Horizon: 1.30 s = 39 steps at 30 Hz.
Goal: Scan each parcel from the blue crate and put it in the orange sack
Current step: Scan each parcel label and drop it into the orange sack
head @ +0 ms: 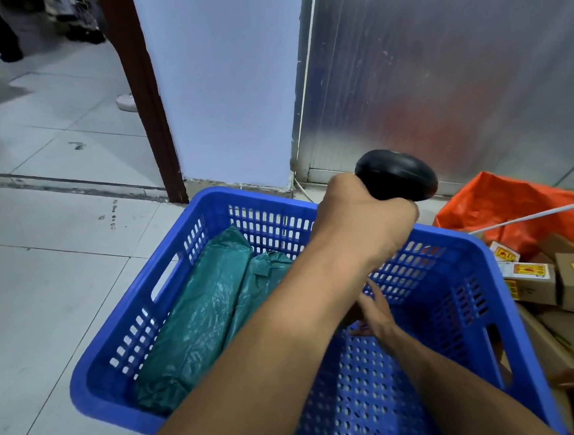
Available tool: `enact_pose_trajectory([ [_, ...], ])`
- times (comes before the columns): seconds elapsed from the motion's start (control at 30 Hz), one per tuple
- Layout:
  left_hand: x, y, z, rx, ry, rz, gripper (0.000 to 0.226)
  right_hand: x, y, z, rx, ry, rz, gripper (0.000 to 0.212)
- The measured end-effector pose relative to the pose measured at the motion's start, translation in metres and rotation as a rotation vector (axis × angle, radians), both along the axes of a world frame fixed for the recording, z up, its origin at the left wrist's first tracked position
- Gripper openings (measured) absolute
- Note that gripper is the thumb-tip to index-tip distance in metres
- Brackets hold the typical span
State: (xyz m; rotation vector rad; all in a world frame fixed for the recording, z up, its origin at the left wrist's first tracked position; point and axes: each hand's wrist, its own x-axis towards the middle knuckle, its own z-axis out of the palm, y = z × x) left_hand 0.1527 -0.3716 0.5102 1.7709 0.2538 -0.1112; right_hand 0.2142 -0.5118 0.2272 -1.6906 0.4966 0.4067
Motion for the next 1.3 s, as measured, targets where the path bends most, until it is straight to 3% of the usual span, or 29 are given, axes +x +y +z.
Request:
enact_pose_trajectory([
  [0.33, -0.003, 0.0, 0.003, -0.052, -0.005, 0.001, 0.012, -0.008, -0.056, 0.079, 0.014, 0.091, 0.114, 0.062],
  [0.47, -0.005, -0.004, 0.001, -0.027, 0.0, -0.017, 0.016, -0.009, -0.08, 0.123, -0.063, 0.065, 0.263, 0.037],
  [0.63, -0.003, -0.009, 0.0, 0.012, 0.019, -0.026, 0.018, -0.021, -0.111, 0.183, -0.171, -0.055, 0.291, 0.033],
  [0.8, -0.001, -0.016, -0.005, 0.018, 0.02, -0.041, 0.018, -0.053, -0.149, 0.222, -0.068, -0.055, 0.191, 0.028],
  [1.0, -0.01, -0.026, -0.01, 0.054, 0.023, -0.058, 0.013, -0.086, -0.167, 0.237, 0.121, 0.012, 0.056, 0.034],
  [1.13, -0.013, -0.02, -0.006, 0.075, 0.028, -0.035, 0.012, -0.091, -0.14, 0.23, 0.11, -0.043, 0.062, 0.028],
  [1.3, -0.013, -0.009, -0.007, 0.083, 0.07, 0.0, 0.021, -0.092, -0.081, 0.183, 0.077, -0.028, 0.134, 0.038],
])
